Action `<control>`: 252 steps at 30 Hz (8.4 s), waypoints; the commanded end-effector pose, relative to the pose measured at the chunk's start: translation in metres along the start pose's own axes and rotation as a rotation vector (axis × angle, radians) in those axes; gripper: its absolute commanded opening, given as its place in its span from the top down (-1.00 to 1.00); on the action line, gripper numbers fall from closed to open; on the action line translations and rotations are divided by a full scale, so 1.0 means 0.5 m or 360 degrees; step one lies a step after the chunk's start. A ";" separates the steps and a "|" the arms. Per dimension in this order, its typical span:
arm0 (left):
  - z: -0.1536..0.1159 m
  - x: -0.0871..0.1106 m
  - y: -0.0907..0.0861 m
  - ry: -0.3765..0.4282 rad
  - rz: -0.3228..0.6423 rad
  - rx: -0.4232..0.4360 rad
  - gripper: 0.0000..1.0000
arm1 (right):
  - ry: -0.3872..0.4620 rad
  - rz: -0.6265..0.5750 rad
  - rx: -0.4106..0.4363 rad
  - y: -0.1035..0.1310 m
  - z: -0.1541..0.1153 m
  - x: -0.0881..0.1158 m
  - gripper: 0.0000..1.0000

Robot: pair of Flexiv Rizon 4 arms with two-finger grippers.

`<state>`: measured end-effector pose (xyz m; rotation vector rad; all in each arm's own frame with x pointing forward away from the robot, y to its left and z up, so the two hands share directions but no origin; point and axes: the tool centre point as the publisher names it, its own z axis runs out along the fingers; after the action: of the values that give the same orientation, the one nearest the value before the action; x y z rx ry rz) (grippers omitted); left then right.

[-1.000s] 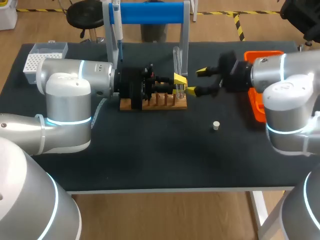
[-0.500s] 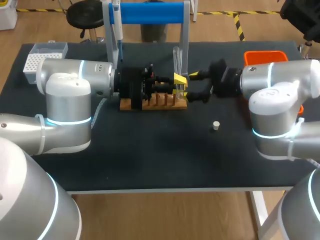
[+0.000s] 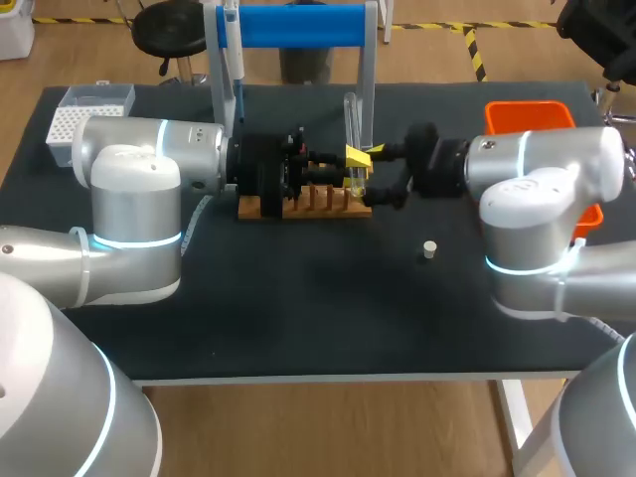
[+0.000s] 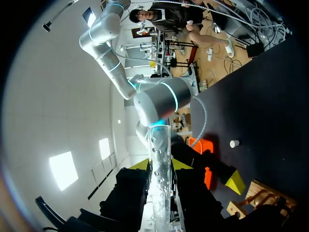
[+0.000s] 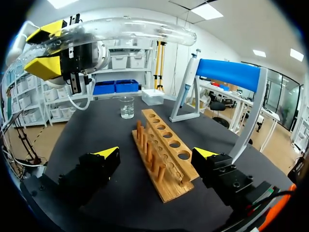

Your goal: Invert the test tube, pick up the pipette, mount the tip to pipette, aspirate from beaker and dispense into the tube, eject the tip, return the pipette, and cap with the stopper.

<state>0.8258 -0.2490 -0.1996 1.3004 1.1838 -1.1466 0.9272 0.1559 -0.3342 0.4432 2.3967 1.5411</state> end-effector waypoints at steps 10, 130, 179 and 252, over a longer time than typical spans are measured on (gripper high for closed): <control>-0.002 -0.001 0.001 0.0002 0.0000 0.0007 1.00 | 0.0005 -0.0036 0.0006 -0.003 0.036 -0.017 -1.00; -0.025 -0.134 0.062 -0.0089 -0.2026 -0.0109 1.00 | -0.0026 -0.0020 0.0027 -0.021 0.038 -0.010 -1.00; -0.086 -0.056 0.225 -0.0257 -0.2399 -0.0207 1.00 | -0.0026 -0.0020 0.0027 -0.021 0.038 -0.010 -1.00; -0.111 0.073 0.303 -0.0274 -0.2428 -0.0215 1.00 | -0.0026 -0.0020 0.0027 -0.021 0.038 -0.010 -1.00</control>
<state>0.9789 -0.1955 -0.2238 -0.0578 2.0879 -2.0591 0.9388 0.1652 -0.3505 0.4391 2.4040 1.5078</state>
